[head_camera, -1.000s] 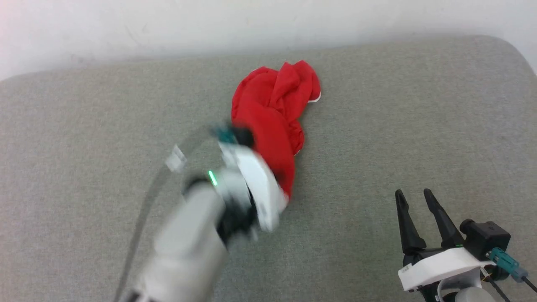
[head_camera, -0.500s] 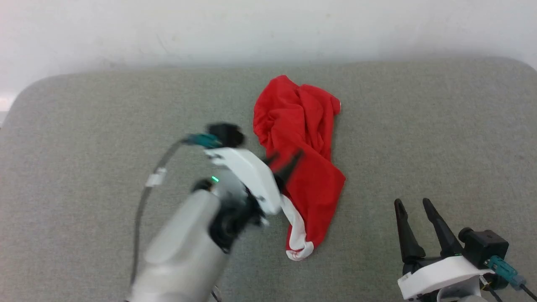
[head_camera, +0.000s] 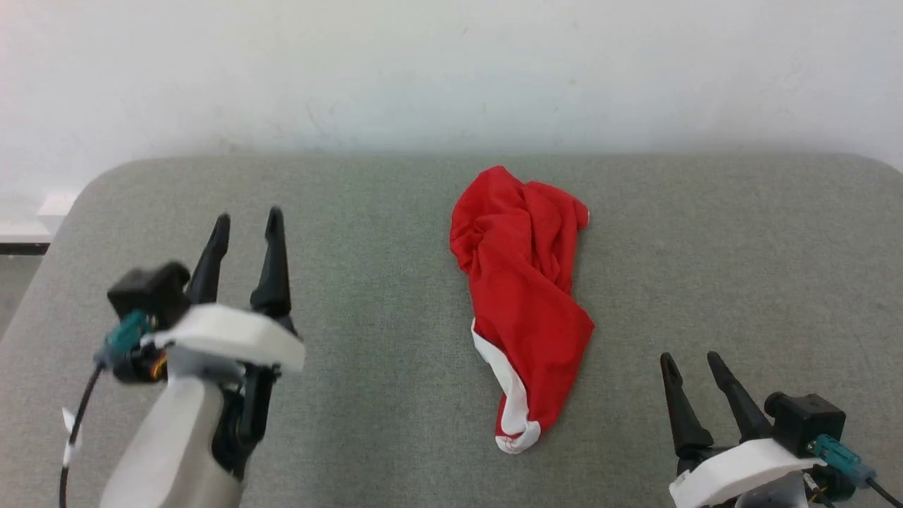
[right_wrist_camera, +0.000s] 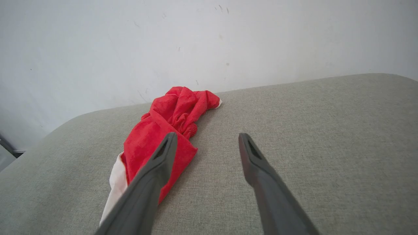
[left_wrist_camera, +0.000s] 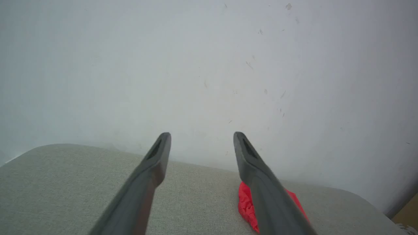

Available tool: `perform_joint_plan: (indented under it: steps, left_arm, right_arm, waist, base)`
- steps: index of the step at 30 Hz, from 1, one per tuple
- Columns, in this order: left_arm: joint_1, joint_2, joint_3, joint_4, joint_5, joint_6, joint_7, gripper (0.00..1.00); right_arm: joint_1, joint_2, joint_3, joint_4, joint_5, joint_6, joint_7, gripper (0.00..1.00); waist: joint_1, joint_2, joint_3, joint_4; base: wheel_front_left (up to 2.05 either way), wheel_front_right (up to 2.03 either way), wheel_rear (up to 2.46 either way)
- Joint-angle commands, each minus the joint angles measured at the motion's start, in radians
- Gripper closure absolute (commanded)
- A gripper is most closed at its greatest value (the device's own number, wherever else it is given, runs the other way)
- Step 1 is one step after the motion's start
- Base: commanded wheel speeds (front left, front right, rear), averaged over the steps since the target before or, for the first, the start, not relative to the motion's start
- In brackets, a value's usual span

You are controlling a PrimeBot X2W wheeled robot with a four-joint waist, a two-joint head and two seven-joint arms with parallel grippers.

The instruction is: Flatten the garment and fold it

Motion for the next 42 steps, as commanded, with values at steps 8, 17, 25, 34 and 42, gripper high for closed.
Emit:
perform_joint_plan:
  steps: [8,17,25,34,42]
  left_arm:
    - [0.249,-0.042,0.103,-0.22,0.18,0.01,-0.013,0.0]
    - [0.392,-0.144,0.16,-0.269,0.278,-0.019,-0.013,0.0]
    - [0.388,-0.193,0.185,-0.267,0.332,-0.067,-0.013,0.0]
    - [0.349,-0.232,0.179,-0.255,0.367,-0.107,-0.013,0.0]
    - [0.33,-0.251,0.183,-0.229,0.377,-0.134,-0.014,0.0]
  right_arm:
    - [0.027,0.0,-0.018,-0.012,-0.008,-0.001,0.091,0.0]
    - [-0.069,0.0,0.006,0.024,-0.023,-0.001,0.326,0.0]
    - [-0.293,0.0,0.101,0.145,-0.098,-0.001,0.706,0.0]
    - [-0.458,0.0,0.198,0.322,-0.178,-0.001,0.838,0.0]
    - [-0.495,0.0,0.279,0.428,-0.167,-0.001,0.815,0.62]
  waist:
    - [0.0001,0.0,-0.032,-0.006]
    - [0.0001,0.0,-0.022,0.007]
    - [0.0001,0.0,0.016,0.047]
    - [0.0001,0.0,0.074,0.1]
    - [0.0001,0.0,0.098,0.115]
  base:
    - [0.0,0.0,0.0]
    - [0.0,0.0,0.0]
    - [0.0,0.0,0.0]
    - [0.0,0.0,0.0]
    - [0.0,0.0,0.0]
